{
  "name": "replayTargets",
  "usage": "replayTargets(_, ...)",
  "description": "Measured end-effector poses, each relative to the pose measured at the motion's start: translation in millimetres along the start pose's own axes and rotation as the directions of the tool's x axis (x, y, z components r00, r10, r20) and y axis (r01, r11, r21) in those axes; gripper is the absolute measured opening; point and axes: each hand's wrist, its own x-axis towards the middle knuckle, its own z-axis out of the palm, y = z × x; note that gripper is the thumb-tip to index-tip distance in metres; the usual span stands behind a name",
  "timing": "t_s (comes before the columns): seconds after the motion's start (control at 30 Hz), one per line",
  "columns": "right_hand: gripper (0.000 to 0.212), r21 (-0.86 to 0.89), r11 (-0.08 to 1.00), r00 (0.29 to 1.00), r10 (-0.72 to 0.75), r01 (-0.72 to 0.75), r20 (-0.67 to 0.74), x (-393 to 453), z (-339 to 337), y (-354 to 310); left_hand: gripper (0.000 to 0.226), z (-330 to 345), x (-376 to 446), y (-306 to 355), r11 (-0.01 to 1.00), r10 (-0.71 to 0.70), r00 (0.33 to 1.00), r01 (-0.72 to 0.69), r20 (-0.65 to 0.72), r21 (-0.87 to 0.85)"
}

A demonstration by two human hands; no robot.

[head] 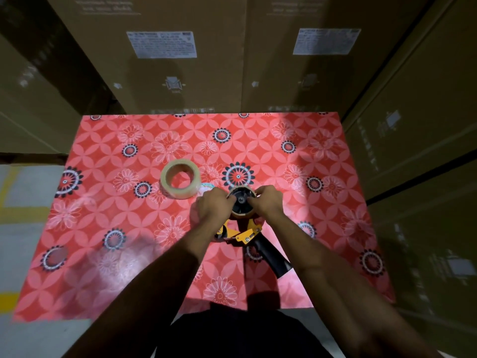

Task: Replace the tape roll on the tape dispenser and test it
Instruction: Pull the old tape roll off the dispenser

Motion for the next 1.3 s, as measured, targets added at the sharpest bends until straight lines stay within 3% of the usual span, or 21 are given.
replayTargets(0.17,0.017,-0.063,0.995,0.997,0.073,-0.075,-0.036,3.2,1.0,-13.1,0.049,2.4,-2.2,4.2,0.997,-0.064,0.996,0.06,-0.068,-0.049)
replayTargets(0.47,0.024,-0.131,0.988,0.99,0.063,-0.08,-0.13,2.8,1.6,-24.2,0.028,3.4,-8.5,11.7,0.99,-0.136,0.978,0.129,-0.157,-0.055)
replayTargets(0.57,0.023,-0.127,0.99,0.987,0.039,-0.058,-0.153,-2.4,0.7,-24.2,0.027,3.8,-8.7,6.7,0.989,-0.124,0.981,0.109,-0.147,-0.103)
replayTargets(0.67,0.023,-0.047,0.999,0.992,-0.028,0.022,-0.126,-9.3,1.3,-11.5,0.028,4.0,-3.6,-7.4,0.973,-0.042,0.999,0.034,-0.029,-0.229)
replayTargets(0.73,0.036,0.148,0.987,0.995,-0.057,0.07,-0.086,-15.4,2.8,4.5,0.06,2.0,1.8,-19.4,0.949,-0.061,0.991,0.095,0.12,-0.299)
replayTargets(0.8,0.057,0.306,0.944,0.992,-0.115,0.123,-0.046,-25.7,7.0,20.0,0.09,6.4,8.0,-32.7,0.844,-0.082,0.967,0.197,0.242,-0.499)
replayTargets(0.9,0.087,0.248,0.92,0.953,-0.286,0.303,-0.102,-37.5,24.2,32.4,0.088,19.9,20.0,-46.3,0.684,-0.055,0.965,0.223,0.256,-0.695)
replayTargets(1.0,0.1,0.21,0.907,0.926,-0.33,0.364,-0.182,-39.1,38.3,35.6,0.094,20.3,14.8,-38.9,0.613,-0.093,0.966,0.246,0.241,-0.751)
replayTargets(1.13,0.09,0.194,0.89,0.894,-0.356,0.413,-0.273,-37.0,45.8,40.2,0.102,26.3,17.4,-39.6,0.64,-0.122,0.971,0.236,0.207,-0.732)
replayTargets(1.3,0.088,0.131,0.879,0.872,-0.418,0.459,-0.255,-36.4,48.8,44.8,0.104,55.0,48.4,-64.4,0.736,-0.183,0.975,0.219,0.123,-0.641)
